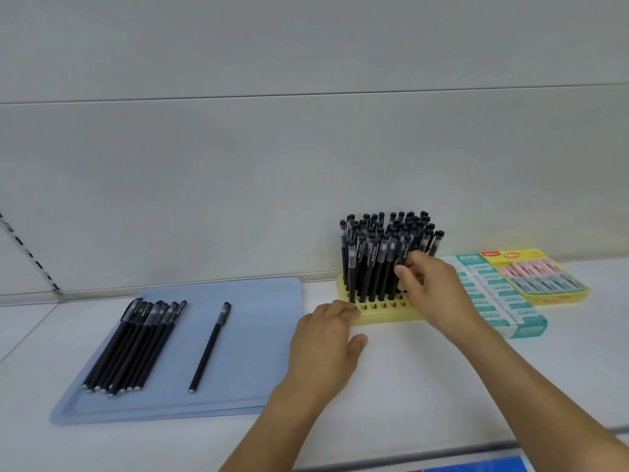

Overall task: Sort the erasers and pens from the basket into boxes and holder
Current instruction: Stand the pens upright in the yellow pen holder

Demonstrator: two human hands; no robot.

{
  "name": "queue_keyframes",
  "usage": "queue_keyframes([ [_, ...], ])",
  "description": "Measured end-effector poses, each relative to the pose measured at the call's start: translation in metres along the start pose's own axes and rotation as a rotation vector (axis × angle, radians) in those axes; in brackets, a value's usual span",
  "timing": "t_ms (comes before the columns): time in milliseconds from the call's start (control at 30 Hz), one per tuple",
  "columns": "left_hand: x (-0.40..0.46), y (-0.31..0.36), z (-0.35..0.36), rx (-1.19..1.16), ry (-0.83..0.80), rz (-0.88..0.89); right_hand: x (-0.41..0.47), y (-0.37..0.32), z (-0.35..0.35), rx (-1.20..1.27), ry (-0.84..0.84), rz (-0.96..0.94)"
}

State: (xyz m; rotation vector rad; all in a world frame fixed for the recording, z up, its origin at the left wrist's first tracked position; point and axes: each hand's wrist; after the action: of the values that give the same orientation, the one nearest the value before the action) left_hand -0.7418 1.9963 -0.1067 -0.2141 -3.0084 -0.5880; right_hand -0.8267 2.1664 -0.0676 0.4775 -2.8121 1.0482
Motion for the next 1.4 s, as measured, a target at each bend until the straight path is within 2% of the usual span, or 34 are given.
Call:
queue_keyframes([
  [133,-0.004,-0.001,-0.006,-0.021,-0.001,0.022,-0.006,-0.001,0.004,-0.041,0.073,0.042],
  [233,-0.02,-0.014,-0.018,-0.037,0.088,0.025,-0.03,-0.016,0.016,0.232,0.297,0.002],
  [267,-0.028,-0.023,-0.023,-0.044,0.128,0.005,-0.037,-0.026,0.021,0.313,0.305,-0.035],
  [300,-0.036,-0.033,-0.028,-0.051,0.174,-0.02,-0.042,-0.035,0.03,0.339,0.257,-0.075],
  [367,-0.054,-0.061,-0.041,-0.052,0.275,-0.095,-0.046,-0.056,0.052,0.271,0.047,-0.164],
  [500,-0.088,-0.127,-0.069,0.004,0.418,-0.376,-0.046,-0.116,0.097,-0.049,-0.319,-0.279],
  [567,-0.101,-0.155,-0.084,0.037,0.361,-0.56,-0.046,-0.149,0.119,-0.185,-0.401,-0.312],
  [667,-0.112,-0.176,-0.098,0.147,0.148,-0.761,-0.045,-0.182,0.145,-0.384,-0.471,-0.299],
  [733,-0.114,-0.18,-0.1,0.19,0.076,-0.76,-0.042,-0.189,0.156,-0.454,-0.496,-0.282],
  [800,-0.111,-0.181,-0.098,0.127,0.095,-0.7,-0.038,-0.186,0.16,-0.471,-0.496,-0.258],
  [967,-0.096,-0.163,-0.101,-0.041,0.078,-0.619,-0.029,-0.165,0.146,-0.374,-0.492,-0.09],
  [1200,-0.079,-0.163,-0.102,0.153,-0.062,-0.605,-0.03,-0.126,0.112,-0.052,-0.413,-0.011],
  [1400,-0.069,-0.158,-0.097,0.234,-0.038,-0.669,-0.045,-0.096,0.078,0.087,-0.277,-0.083],
])
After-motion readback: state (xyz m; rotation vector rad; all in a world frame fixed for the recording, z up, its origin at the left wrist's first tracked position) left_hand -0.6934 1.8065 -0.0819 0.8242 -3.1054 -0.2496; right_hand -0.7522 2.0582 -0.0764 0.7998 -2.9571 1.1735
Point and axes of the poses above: each hand's wrist, its own x-axis towards the middle knuckle, its own z-axis out of the palm, y = z × x, and after that the axes turned 8 degrees about -y, right-handed
